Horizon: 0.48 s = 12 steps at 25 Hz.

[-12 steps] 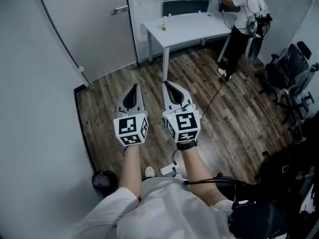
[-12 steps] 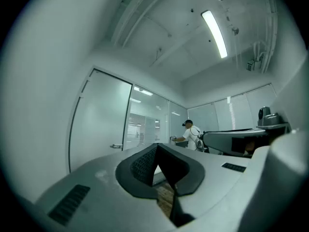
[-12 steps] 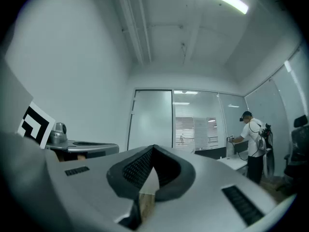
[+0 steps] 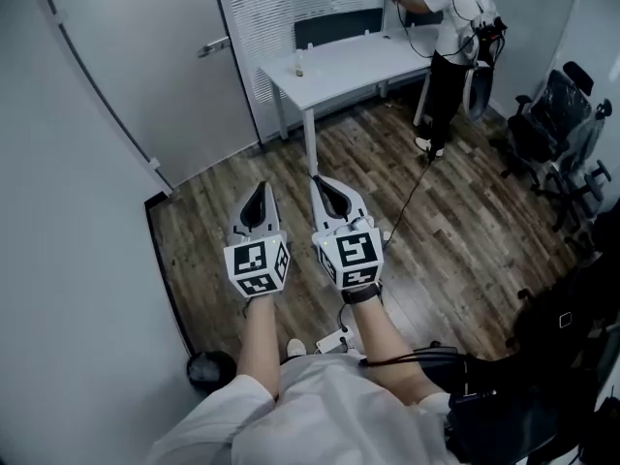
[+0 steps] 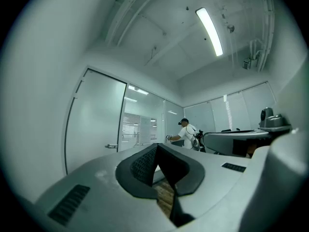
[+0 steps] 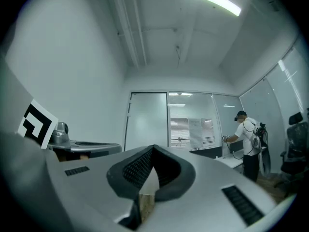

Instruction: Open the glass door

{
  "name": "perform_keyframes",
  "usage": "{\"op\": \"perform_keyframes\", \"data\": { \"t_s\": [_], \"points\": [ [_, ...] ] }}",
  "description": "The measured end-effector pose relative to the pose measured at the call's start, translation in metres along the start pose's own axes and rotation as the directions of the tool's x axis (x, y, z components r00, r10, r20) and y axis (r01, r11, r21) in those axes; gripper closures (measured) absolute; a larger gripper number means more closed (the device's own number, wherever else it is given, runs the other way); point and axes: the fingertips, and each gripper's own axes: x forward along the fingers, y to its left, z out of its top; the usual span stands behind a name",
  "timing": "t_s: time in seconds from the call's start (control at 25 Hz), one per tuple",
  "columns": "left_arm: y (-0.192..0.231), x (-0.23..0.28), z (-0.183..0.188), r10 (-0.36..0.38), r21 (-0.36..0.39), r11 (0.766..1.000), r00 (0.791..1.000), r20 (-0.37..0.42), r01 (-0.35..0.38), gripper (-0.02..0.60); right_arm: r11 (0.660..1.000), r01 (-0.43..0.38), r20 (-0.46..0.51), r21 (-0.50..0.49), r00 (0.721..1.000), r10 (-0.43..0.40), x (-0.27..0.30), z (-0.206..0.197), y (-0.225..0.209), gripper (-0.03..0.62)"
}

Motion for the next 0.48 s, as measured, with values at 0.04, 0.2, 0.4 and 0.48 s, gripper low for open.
{"op": "perform_keyframes", "data": {
  "t_s": [0.04,0.2,0.4,0.48],
  "points": [
    [0.001,0.0,0.001,0.001,-0.001,1.0,1.0,0.001,-0.001,0.581,1.0,-0.002,0.001,0.001,1.0,0.002,0.001,0.001,0.001,0.597],
    [0.006,-0.002,0.007,0.005,-0.015,1.0,1.0,0.013,-0.004,0.581,1.0,-0.006,0.005,0.026,1.0,0.006,0.004,0.003,0.006,0.597],
    [0.023,-0.004,0.008,0.031,-0.038,0.999,0.999,0.028,-0.03,0.581,0.99,-0.087,0.063,0.11,0.995,0.08,0.011,0.008,0.019,0.597],
    [0.026,-0.003,0.008,0.033,-0.048,0.998,0.999,0.035,-0.031,0.581,0.991,-0.079,0.055,0.112,0.996,0.073,0.012,0.007,0.015,0.597]
  ]
}}
